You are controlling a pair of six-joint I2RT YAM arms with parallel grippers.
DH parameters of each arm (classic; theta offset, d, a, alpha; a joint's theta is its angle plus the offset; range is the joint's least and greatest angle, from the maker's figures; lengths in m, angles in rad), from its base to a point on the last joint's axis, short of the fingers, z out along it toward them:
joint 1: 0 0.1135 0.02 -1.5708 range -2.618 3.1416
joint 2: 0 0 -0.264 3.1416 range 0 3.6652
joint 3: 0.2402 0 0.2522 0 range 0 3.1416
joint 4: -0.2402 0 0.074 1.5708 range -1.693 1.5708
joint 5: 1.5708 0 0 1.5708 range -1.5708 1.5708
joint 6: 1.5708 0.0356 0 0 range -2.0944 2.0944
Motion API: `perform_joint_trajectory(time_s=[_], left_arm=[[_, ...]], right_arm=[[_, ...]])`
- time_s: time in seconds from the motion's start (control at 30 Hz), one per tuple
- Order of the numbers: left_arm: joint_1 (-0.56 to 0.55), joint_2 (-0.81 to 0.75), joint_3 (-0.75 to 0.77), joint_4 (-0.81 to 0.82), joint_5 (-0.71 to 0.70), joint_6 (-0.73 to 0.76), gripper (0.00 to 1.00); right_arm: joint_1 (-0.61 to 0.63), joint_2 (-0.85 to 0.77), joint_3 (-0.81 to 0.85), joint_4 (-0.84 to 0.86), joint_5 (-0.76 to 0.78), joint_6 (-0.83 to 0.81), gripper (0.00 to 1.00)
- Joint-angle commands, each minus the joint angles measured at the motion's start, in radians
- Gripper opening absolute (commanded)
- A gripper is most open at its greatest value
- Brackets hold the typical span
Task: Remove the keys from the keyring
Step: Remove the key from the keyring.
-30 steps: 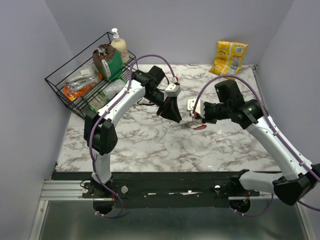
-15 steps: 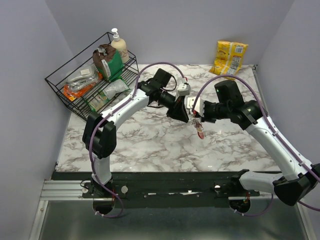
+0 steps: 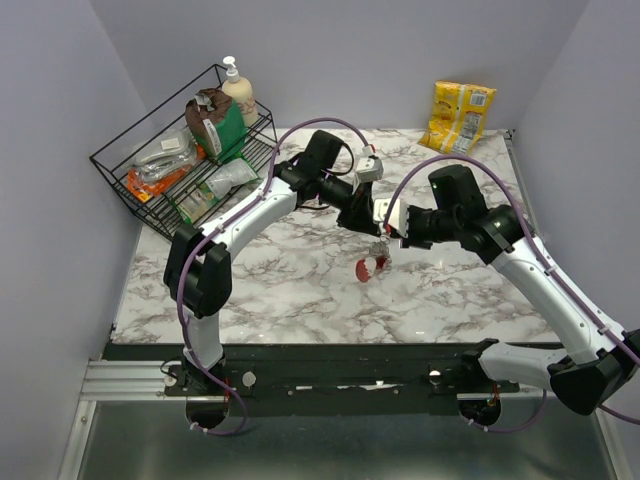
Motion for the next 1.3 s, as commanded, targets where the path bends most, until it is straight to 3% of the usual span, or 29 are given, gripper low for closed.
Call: perform_joint_trajectory(time_s=[0.0,0.9,1.27], left_arm=[[-0.014,-0.020,0.017,0.016,0.050,-0.017,0.29],[-0.034,0.010,0.007,-0.001,0.055,0.005,0.29],[-0.038,0.006,-0.021,0.114,0.011,-0.117,0.29]], right_arm=[[0.005,-0.028,-0.003,0.037,0.021,0.008,0.01],[0.005,-0.034,0.001,0.084,0.077,0.040,0.01],[0.005,-0.032,0.000,0.113,0.097,0.062,0.01]])
